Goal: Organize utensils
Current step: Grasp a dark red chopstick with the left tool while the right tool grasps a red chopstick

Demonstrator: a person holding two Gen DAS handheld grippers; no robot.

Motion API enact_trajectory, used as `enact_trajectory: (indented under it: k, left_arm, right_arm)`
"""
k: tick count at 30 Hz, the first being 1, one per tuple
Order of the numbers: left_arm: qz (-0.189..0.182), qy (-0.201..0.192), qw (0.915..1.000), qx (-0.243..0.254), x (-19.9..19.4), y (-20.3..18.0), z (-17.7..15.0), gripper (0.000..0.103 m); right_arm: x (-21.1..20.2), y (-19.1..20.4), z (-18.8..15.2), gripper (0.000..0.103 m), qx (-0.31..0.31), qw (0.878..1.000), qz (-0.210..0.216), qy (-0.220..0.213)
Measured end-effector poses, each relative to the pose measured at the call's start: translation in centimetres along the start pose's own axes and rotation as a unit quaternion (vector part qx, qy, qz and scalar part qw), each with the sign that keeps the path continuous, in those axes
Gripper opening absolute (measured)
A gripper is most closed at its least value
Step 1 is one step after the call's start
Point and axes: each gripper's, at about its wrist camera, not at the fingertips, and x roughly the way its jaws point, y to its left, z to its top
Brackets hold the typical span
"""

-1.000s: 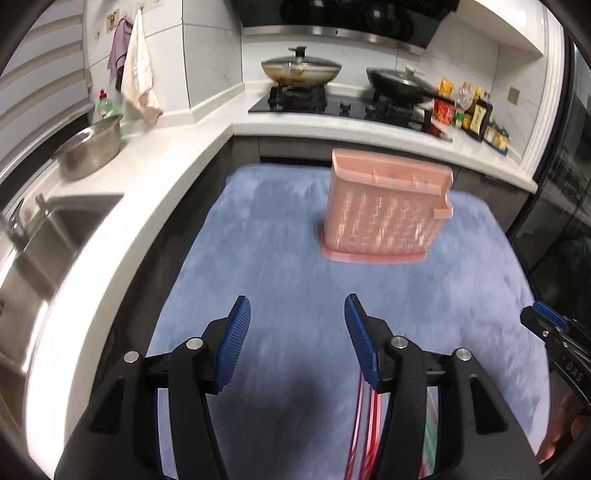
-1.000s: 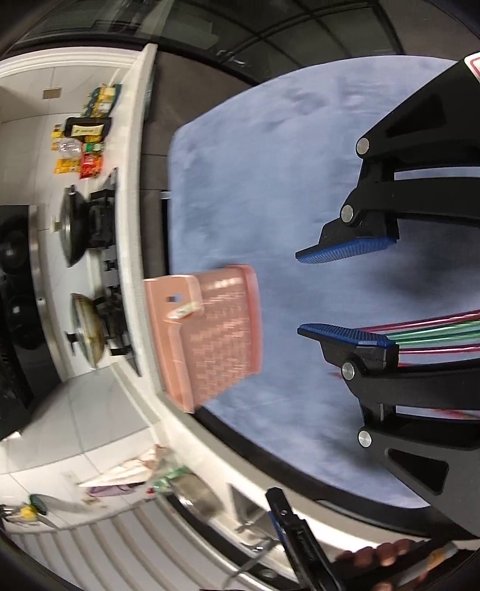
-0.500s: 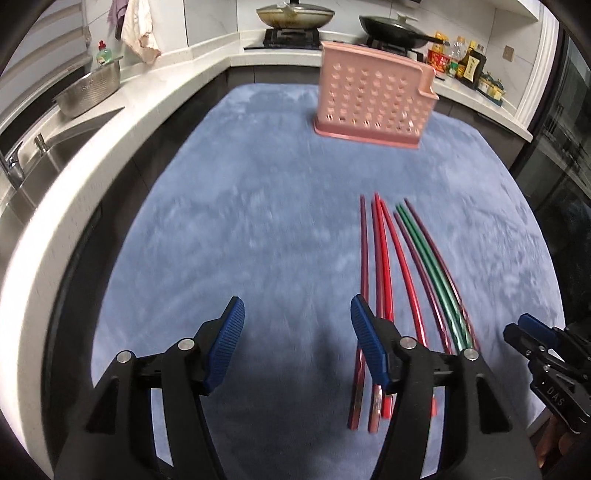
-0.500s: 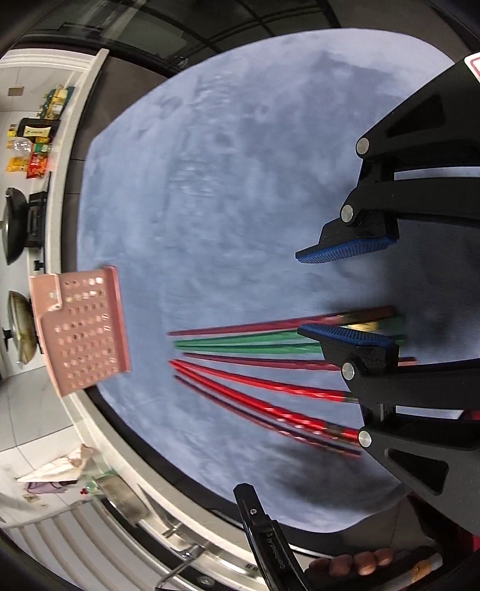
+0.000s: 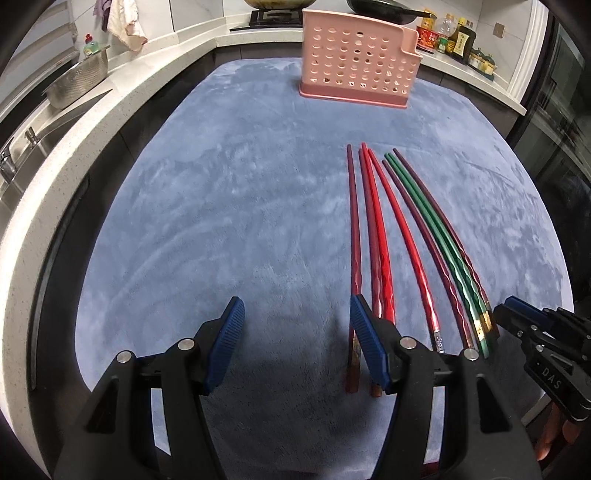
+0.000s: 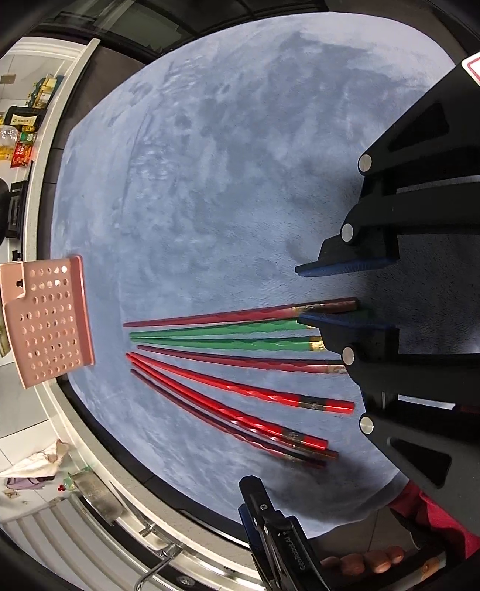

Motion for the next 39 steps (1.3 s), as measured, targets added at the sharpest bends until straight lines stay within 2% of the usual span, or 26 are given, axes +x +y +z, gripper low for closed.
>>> enact_trajectory:
  k: [3, 26, 33, 36, 39]
  left_arm:
    - [-0.001, 0.003, 1.0000, 0.000, 0.2, 0.0, -0.2, 0.057]
    - [-0.022, 0.020, 0.9996, 0.003, 0.4, -0.6, -1.6, 0.057]
    - [-0.037, 0.038, 0.9986, 0.006, 1.1, -0.9, -2.0, 0.057]
    - [-0.030, 0.051, 0.9982, 0.006, 1.7, -0.9, -2.2, 0.057]
    - [-0.035, 0.063, 0.9973, -0.009, 2.2, -0.3, -2.4, 0.057]
  right_arm:
    - [0.3, 0.0, -0.2, 0.014, 0.000, 1.000, 0.001, 0.005]
    - [0.4, -0.3, -0.5, 0.014, 0.009, 1.000, 0.006, 0.004]
    - [0.4, -0.3, -0.6, 0.014, 0.009, 1.000, 0.007, 0.004]
    - [0.4, -0.3, -0.6, 0.014, 0.009, 1.000, 0.006, 0.004]
    - [0.2, -0.2, -0.8, 0.014, 0.008, 1.000, 0.006, 0.005]
